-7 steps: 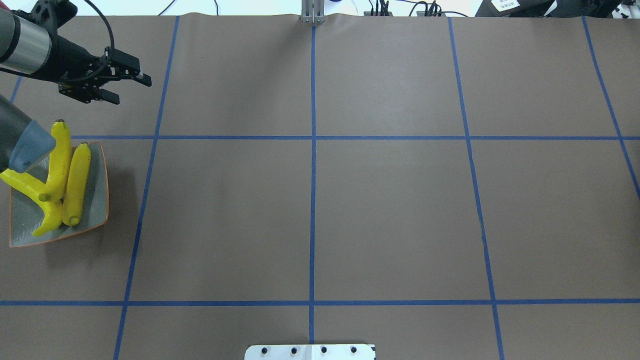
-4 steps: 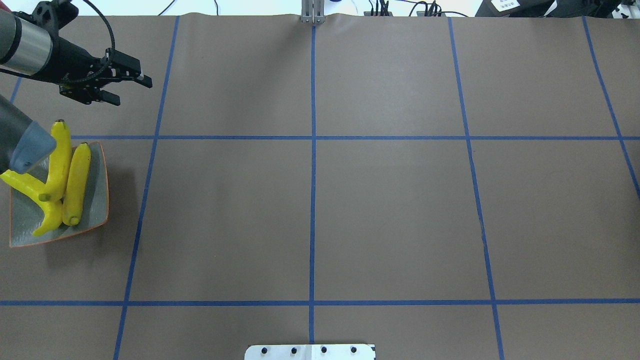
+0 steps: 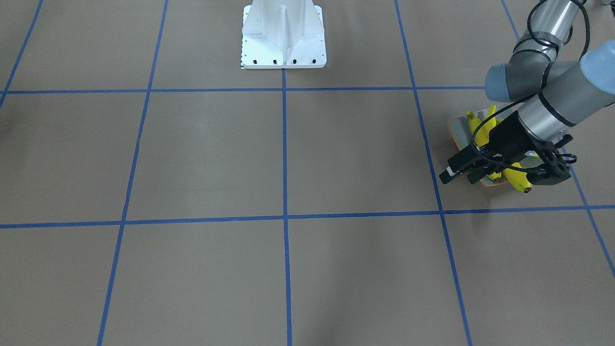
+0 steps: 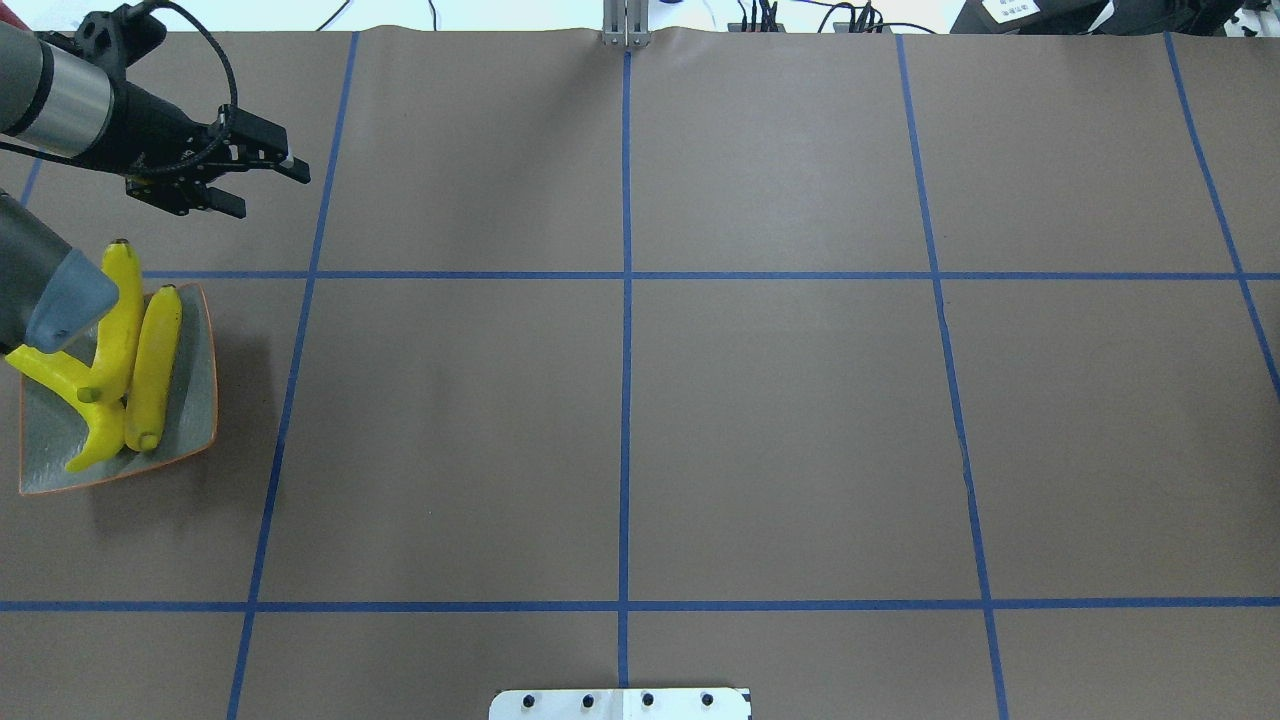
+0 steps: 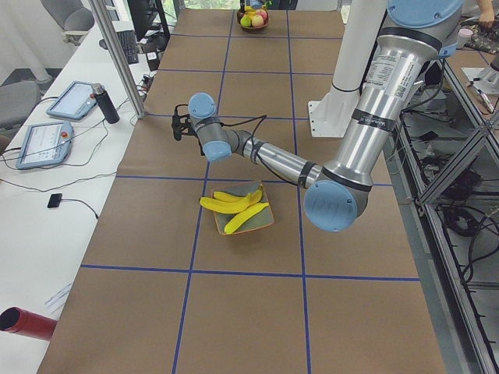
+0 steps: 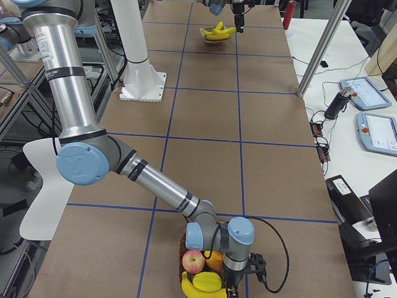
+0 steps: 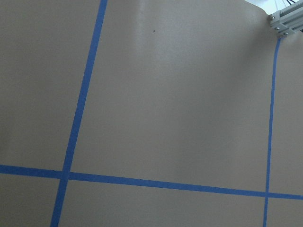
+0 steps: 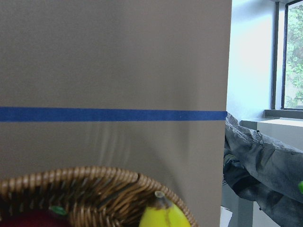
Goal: Transfer all bananas from basket to plate
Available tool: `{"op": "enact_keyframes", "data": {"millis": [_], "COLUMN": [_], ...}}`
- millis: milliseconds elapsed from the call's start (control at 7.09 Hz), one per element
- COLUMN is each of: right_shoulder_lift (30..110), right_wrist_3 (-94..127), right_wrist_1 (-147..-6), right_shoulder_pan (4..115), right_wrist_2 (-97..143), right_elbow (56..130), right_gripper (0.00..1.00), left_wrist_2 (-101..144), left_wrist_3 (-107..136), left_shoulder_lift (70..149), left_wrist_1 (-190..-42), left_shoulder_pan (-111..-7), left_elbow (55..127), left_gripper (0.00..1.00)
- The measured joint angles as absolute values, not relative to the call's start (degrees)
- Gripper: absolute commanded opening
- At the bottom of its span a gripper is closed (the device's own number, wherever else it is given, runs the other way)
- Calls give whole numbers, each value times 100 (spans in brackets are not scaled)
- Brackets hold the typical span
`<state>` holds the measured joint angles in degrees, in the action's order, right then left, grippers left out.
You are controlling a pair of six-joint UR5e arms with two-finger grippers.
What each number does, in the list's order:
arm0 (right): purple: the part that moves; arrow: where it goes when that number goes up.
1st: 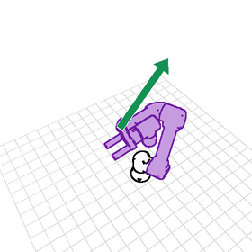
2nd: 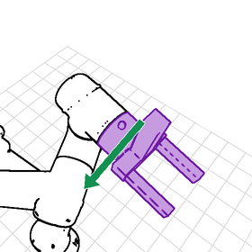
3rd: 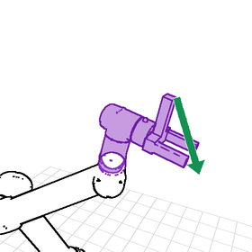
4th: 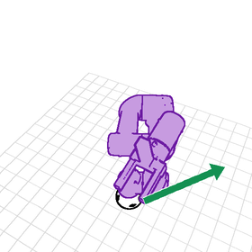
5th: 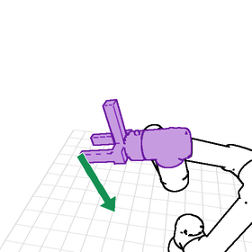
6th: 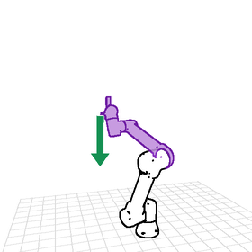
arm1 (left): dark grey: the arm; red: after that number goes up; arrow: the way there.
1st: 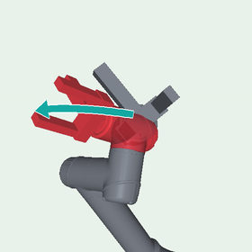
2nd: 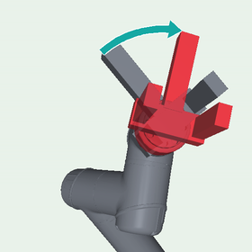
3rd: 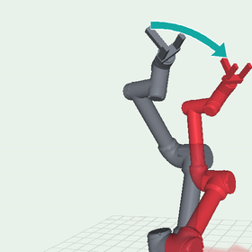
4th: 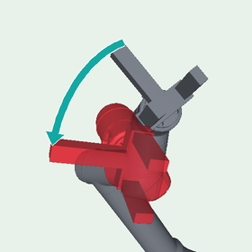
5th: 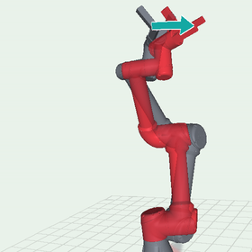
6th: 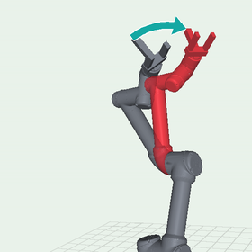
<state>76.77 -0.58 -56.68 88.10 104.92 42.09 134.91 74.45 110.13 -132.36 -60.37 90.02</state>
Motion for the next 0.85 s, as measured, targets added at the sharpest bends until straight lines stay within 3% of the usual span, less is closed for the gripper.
{"op": "enact_keyframes", "data": {"millis": [282,846], "right_shoulder_lift": [7671,7739], "right_wrist_3": [-61,-72], "right_wrist_1": [-5645,-5643], "right_shoulder_pan": [8785,8781], "right_wrist_2": [10486,10480], "right_elbow": [4188,4186], "right_gripper": [77,73], "left_wrist_2": [13491,13491], "left_wrist_3": [7444,7444], "left_shoulder_lift": [11013,11021], "left_wrist_1": [-13236,-13238], "left_shoulder_pan": [-6022,-5995], "left_elbow": [9002,9000], "left_gripper": [100,100]}}
